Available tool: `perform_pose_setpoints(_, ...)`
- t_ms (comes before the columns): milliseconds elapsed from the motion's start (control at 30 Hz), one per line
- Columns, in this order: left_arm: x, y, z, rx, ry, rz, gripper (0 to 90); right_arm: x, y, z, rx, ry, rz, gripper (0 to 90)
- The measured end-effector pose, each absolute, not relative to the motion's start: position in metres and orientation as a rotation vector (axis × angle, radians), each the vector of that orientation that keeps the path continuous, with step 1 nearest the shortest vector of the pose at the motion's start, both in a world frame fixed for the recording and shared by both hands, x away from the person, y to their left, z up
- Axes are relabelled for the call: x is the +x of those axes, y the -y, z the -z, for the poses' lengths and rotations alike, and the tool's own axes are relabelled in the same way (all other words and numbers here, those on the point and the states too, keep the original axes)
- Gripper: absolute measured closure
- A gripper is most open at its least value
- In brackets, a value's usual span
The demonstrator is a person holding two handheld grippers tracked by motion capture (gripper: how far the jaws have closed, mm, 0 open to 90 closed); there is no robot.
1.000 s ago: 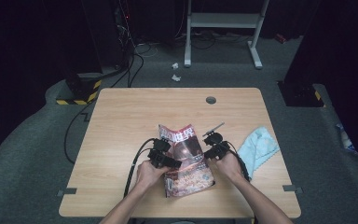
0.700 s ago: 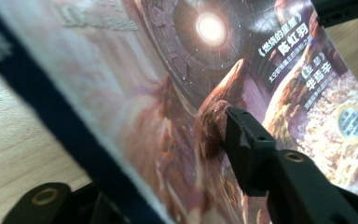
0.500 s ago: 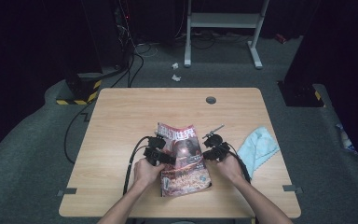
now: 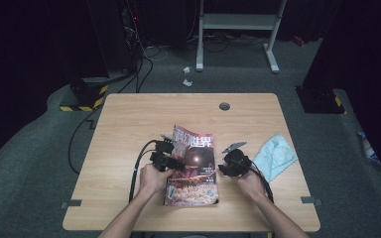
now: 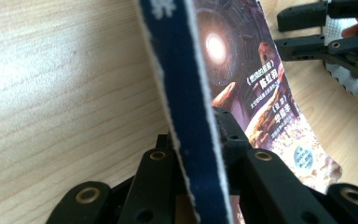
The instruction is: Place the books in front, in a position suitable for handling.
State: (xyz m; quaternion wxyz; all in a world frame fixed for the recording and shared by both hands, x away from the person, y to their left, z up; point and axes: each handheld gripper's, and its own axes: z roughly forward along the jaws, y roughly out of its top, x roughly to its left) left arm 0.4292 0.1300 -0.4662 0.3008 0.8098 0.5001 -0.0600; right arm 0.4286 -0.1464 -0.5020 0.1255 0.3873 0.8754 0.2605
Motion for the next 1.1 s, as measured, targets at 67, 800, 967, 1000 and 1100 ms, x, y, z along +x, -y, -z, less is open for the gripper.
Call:
perform_pose_setpoints(67,0.431,-0.131,0.462,2.148,-1.320,0.166,81.0,0.426,0.151,0.505,1.129,-2.520,-0.792,52.0)
perform_pose_setpoints(800,0.432,-0.133,0.413,2.252,-1.206,0.118,83.5,0.412,0.166,0.519,1.127,-2.379,-0.949,40.9)
perform_pose_setpoints(967,0.434,-0.133,0.398,2.307,-1.167,0.081,83.5,0.413,0.166,0.517,1.128,-2.404,-0.929,41.3)
perform_pose_setpoints(1000,0.434,-0.133,0.395,2.312,-1.161,0.073,83.5,0.413,0.167,0.516,1.123,-2.413,-0.917,41.5)
perform_pose_setpoints(1100,0.436,-0.134,0.385,2.327,-1.136,0.047,83.5,0.414,0.167,0.514,1.121,-2.430,-0.901,41.6)
